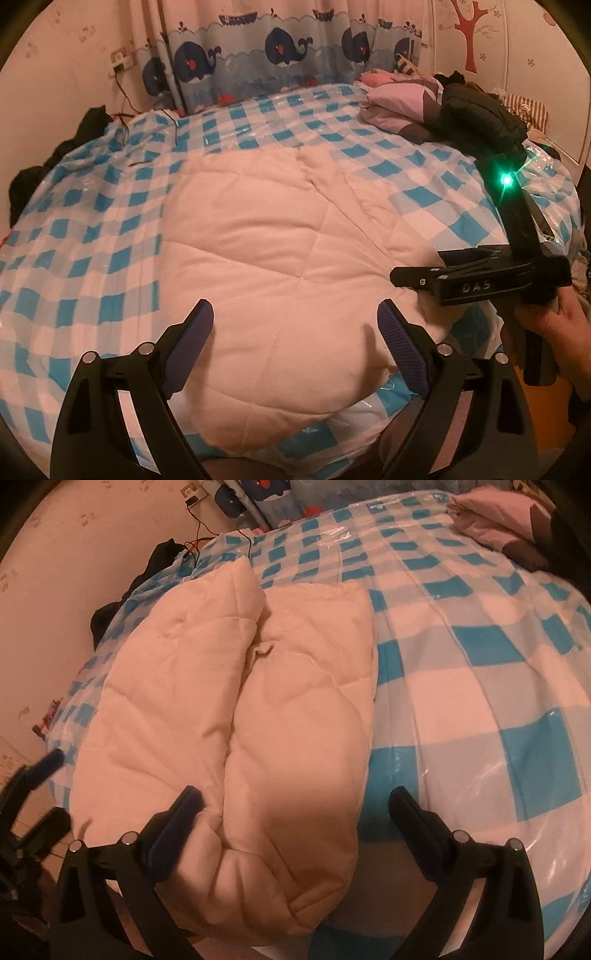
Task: Fold large clothes
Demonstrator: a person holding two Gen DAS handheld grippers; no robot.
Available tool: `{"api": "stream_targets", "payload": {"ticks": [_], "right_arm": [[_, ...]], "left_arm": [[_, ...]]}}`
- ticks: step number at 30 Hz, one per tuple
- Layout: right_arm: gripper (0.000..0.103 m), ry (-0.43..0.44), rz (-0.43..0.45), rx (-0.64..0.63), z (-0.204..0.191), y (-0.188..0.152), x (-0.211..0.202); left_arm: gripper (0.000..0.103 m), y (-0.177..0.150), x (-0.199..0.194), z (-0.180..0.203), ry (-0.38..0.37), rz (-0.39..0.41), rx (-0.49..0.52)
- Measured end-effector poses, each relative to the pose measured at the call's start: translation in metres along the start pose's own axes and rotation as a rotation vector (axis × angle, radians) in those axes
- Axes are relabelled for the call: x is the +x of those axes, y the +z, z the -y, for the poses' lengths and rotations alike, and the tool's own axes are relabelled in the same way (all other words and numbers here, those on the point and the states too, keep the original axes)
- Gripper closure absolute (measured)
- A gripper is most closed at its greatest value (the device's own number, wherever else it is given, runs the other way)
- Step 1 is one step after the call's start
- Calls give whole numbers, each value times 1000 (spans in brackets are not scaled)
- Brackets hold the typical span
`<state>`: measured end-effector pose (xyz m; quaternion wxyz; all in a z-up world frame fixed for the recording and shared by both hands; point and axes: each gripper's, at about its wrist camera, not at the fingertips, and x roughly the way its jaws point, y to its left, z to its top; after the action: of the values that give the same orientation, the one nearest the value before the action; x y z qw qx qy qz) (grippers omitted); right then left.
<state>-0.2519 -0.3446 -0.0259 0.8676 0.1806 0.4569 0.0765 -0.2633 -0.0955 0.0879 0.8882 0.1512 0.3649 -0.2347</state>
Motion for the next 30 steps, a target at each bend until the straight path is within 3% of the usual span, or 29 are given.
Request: {"api": "stream_targets", "payload": {"ticks": [6, 12, 15, 18, 30], "right_arm": [[7, -2, -13, 7, -3, 2, -9], [7, 2, 128, -117, -39, 1, -61], [7, -43, 72, -170, -43, -7, -48], [7, 10, -6, -82, -19, -17, -21], [7, 33, -6, -35, -11, -31, -8]], "left_arm": [[17, 1, -4, -11, 56, -7, -14], [17, -4, -1, -16, 62, -15, -15], [17, -4, -1, -18, 55, -11, -23], [17, -5, -2, -19, 59, -10, -22], [17, -8, 14, -33, 65, -49, -55]]}}
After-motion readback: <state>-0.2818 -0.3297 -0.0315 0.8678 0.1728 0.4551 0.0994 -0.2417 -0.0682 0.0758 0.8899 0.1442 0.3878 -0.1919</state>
